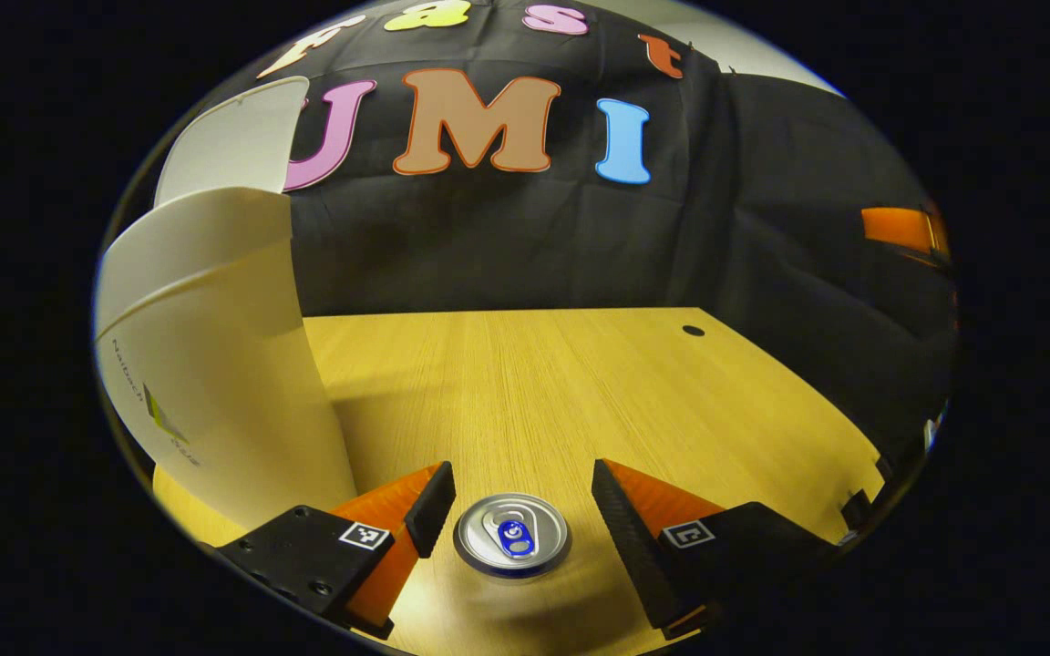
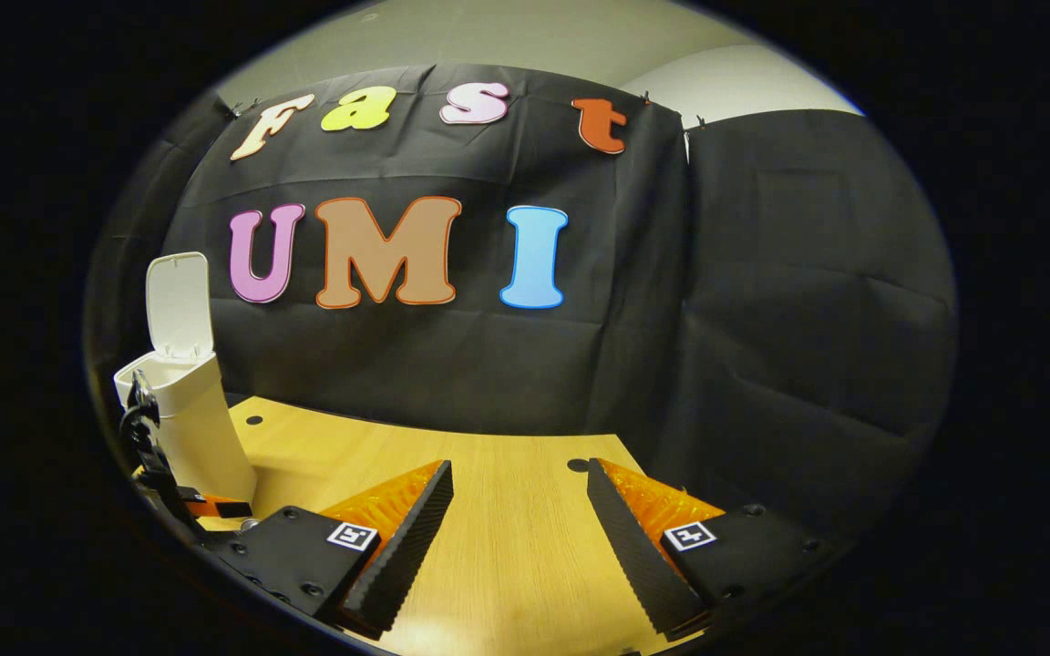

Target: Press the lid of the desktop garbage bin to open it, pick up the crumpled paper on the desktop and throw it into the bin, then pick up the pop can on the desktop and drop it into the bin, and finally close the garbage bin lid.

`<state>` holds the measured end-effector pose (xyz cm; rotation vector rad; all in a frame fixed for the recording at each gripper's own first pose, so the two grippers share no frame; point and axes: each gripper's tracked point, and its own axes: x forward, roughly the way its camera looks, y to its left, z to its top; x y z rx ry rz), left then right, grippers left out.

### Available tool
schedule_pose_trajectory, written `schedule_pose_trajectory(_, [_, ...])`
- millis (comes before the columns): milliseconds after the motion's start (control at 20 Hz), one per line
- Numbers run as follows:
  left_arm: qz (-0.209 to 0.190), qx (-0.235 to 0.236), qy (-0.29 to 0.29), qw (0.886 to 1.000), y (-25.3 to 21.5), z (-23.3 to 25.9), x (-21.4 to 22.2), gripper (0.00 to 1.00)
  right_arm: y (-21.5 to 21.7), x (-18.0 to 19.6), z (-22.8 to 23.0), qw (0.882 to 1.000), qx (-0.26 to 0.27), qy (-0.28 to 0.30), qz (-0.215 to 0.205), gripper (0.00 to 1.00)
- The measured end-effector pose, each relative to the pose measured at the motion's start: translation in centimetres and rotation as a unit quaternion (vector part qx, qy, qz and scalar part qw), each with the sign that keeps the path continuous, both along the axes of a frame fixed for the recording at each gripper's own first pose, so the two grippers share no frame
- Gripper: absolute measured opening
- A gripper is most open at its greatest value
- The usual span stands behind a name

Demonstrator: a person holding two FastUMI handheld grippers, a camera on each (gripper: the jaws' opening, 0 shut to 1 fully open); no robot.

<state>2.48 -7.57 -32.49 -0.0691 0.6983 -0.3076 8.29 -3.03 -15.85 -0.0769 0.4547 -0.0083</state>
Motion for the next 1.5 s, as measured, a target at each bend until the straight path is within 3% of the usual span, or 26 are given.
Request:
schedule_pose_trajectory(500, [-0.016, 0.031, 0.056, 0.998, 0.3, -6.2, -1.9, 0.94, -1.4, -1.9, 0.2, 0.999, -0.039, 0.01, -0.007, 0.96])
schedule_pose_trajectory(550, [-0.019, 0.028, 0.045, 0.998, 0.2, -5.7, -1.3, 0.8, -1.3, -2.0, 0.3, 0.999, -0.039, 0.011, -0.005, 0.96])
schedule_pose_trajectory(600, [-0.022, 0.035, 0.038, 0.998, 0.4, -5.1, -1.1, 0.79, -1.2, -2.2, 0.2, 0.999, -0.04, 0.011, -0.005, 0.97])
schedule_pose_trajectory(1000, [-0.019, 0.005, -0.082, 0.996, 0.2, 6.2, 4.6, 0.77, 1.5, -2.3, -0.6, 1.0, -0.011, 0.008, 0.019, 0.97])
schedule_pose_trajectory(1500, [0.014, -0.026, -0.225, 0.974, 2.6, 19.9, 10.3, 0.76, 3.9, -2.5, -1.3, 0.999, 0.011, 0.007, 0.052, 0.96])
